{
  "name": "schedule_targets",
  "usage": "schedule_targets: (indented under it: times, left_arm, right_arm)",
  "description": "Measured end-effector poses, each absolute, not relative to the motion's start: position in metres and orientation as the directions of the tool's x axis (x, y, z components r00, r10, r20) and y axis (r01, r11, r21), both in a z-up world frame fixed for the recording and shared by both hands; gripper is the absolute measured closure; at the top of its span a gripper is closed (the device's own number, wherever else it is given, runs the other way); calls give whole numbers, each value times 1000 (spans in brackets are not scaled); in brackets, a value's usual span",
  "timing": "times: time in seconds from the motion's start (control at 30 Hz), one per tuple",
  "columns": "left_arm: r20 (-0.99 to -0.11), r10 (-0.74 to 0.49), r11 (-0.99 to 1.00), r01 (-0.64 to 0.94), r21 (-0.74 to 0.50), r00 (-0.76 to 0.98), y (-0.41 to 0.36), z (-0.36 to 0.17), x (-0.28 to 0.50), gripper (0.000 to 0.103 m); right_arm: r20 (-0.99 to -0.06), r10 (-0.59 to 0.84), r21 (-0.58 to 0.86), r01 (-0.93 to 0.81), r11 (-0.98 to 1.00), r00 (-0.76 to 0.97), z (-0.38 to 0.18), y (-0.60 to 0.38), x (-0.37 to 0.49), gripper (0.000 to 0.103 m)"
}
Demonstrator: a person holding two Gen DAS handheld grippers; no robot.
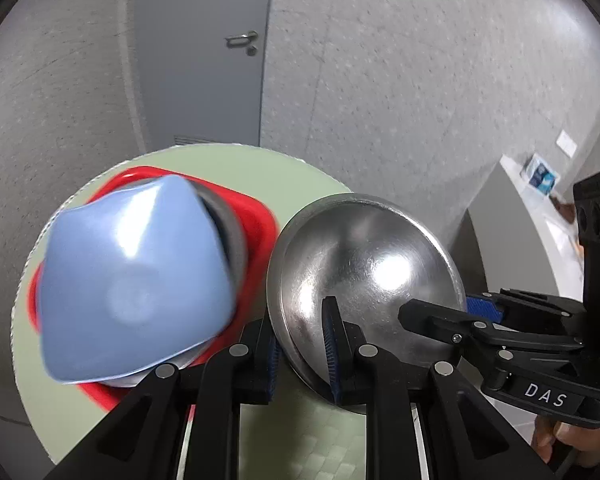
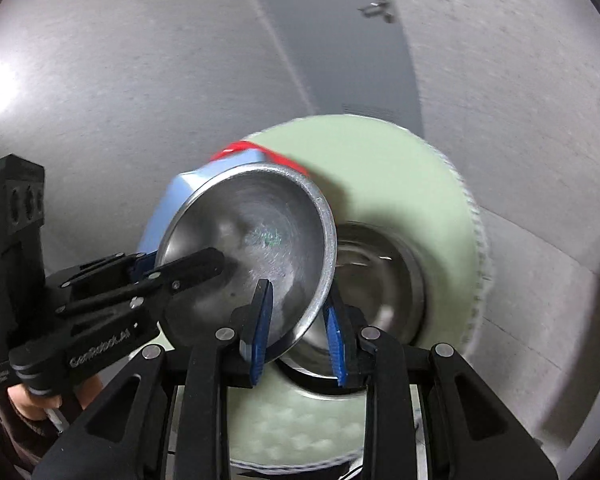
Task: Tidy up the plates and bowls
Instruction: 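Reach both grippers to the rim of the stacked steel bowls and close, then lift the stacked steel bowls with both grippers toward the red basin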
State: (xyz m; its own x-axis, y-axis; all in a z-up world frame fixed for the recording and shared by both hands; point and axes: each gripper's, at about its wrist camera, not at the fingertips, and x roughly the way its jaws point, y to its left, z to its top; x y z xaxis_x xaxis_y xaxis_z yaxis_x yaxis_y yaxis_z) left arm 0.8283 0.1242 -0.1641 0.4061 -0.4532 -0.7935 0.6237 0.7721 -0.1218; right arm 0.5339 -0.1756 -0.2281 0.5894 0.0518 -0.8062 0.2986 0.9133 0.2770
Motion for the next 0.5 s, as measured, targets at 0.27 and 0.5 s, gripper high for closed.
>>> schedule_targets:
  times: [0.27, 0.5]
  left_arm:
    - [-836, -405, 777, 622, -99, 372, 95, -182, 856, 87]
    - [-864, -363, 796, 598, -94, 348, 74, -193, 868, 87]
  right_arm:
    - [-856, 49, 244, 319, 916, 515, -244, -205, 548, 77]
    - [-878, 73, 240, 303, 922, 473, -260, -210, 555, 77]
